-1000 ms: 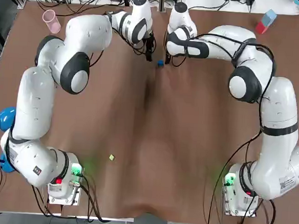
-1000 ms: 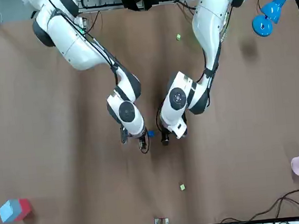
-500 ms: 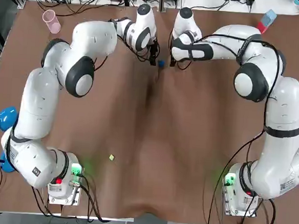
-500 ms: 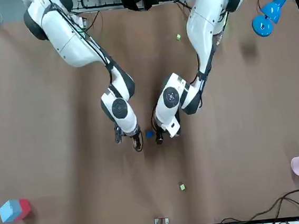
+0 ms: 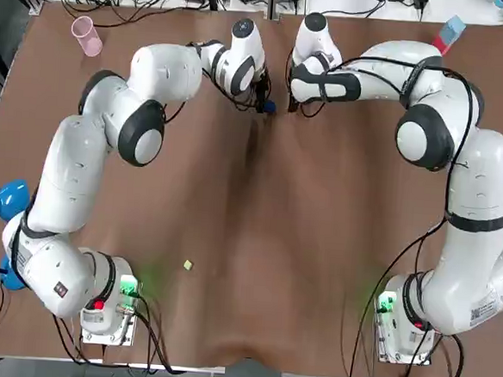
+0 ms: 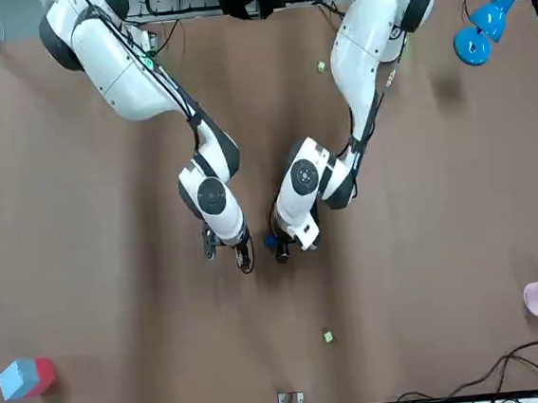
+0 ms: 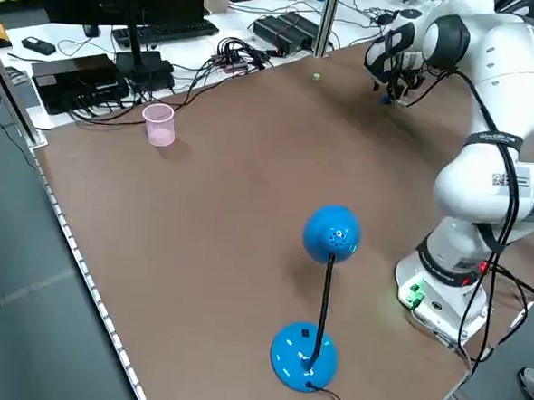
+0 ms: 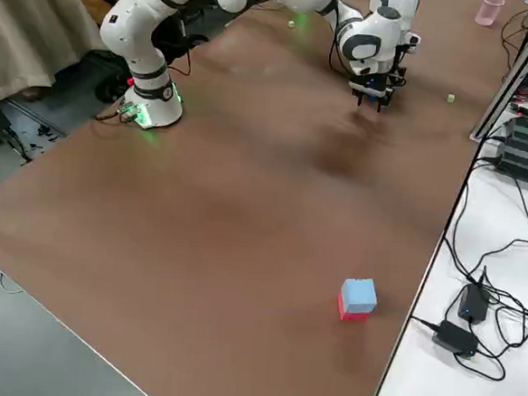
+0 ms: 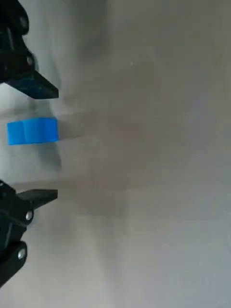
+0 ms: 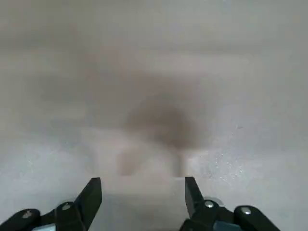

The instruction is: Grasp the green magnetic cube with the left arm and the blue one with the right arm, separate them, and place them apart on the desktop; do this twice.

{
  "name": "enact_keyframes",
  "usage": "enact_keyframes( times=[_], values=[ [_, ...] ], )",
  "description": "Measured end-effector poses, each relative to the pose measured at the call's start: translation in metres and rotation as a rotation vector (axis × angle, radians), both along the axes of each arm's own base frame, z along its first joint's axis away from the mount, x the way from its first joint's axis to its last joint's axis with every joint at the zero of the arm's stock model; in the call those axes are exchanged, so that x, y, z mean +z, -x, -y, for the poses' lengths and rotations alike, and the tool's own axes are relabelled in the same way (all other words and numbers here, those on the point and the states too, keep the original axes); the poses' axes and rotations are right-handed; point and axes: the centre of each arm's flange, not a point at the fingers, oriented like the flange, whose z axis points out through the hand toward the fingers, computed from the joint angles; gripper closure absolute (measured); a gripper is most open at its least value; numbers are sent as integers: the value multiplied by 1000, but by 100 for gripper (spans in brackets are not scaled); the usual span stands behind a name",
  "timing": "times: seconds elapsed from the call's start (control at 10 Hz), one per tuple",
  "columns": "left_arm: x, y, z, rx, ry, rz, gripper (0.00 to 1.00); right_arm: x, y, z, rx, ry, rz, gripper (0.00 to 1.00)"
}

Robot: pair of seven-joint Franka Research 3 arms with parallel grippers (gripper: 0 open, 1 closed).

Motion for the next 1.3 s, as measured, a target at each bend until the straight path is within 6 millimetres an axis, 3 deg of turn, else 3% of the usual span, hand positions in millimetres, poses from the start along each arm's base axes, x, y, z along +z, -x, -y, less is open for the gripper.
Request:
enact_keyframes(
  times=[0.4, 0.6, 0.7, 0.8, 1.0, 1.3],
  values=[
    [-7, 6, 6, -9, 0, -1, 24, 0, 1, -2, 3, -2, -1, 22],
    [-6, 6, 7, -12, 2, 0, 41, 0, 1, -2, 3, -2, -2, 22],
    [-5, 6, 7, -13, 1, 0, 44, 0, 1, -2, 3, -2, -2, 22],
    [-4, 8, 9, -17, 0, -5, 59, 0, 1, -2, 3, -2, -2, 22],
    [-4, 8, 9, -19, 0, -3, 73, 0, 1, -2, 3, -2, -2, 22],
    [-3, 8, 9, -19, 1, -1, 77, 0, 2, -2, 4, -2, -2, 22]
  ],
)
